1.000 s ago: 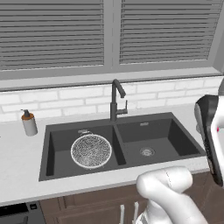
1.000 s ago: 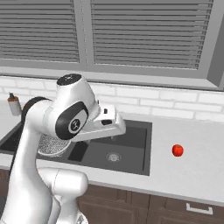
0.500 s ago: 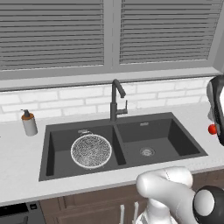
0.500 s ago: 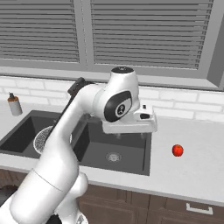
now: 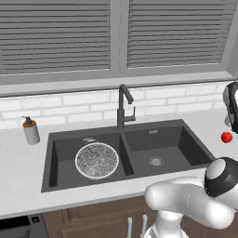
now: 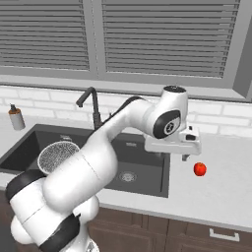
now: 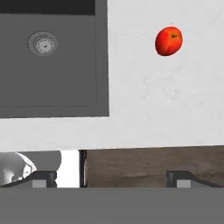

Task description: Put the colander in the sink, put the apple in the colander, and turn on the sink faucet and pour water over the colander.

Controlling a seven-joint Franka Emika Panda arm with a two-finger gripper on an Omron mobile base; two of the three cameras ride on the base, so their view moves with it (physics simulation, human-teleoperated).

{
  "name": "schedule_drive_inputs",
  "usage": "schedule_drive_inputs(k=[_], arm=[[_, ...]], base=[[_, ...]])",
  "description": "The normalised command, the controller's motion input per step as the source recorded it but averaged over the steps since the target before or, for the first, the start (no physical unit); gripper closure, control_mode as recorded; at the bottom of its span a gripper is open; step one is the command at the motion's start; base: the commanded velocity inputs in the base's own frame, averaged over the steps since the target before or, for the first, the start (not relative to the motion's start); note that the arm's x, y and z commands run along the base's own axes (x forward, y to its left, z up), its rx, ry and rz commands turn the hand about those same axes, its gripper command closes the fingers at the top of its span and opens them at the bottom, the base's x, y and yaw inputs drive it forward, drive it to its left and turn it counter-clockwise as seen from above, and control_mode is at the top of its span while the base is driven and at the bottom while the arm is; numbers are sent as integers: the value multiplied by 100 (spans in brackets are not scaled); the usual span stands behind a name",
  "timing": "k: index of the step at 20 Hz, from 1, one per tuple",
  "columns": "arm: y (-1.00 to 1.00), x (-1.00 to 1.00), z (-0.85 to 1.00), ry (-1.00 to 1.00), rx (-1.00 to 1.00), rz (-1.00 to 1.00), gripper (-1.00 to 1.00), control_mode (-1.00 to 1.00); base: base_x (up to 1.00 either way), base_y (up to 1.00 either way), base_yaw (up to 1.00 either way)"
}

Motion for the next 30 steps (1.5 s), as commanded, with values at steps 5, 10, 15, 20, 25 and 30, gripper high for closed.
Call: schedule_drive_inputs(k=[5,10,15,20,25,30], arm=[[-60,50,-44,8,6,-11,-100,-100],[-52,55,-37,25,16,-17,-100,-100],[-41,53,-39,15,17,-12,-100,-100],[-32,45,-41,0,9,-8,-100,-100],[-24,39,-38,0,1,-7,-100,-100],[-21,41,-15,0,0,-9,-100,-100]], base=[[0,0,0],[0,0,0],[0,0,0],[0,0,0],[0,0,0],[0,0,0]])
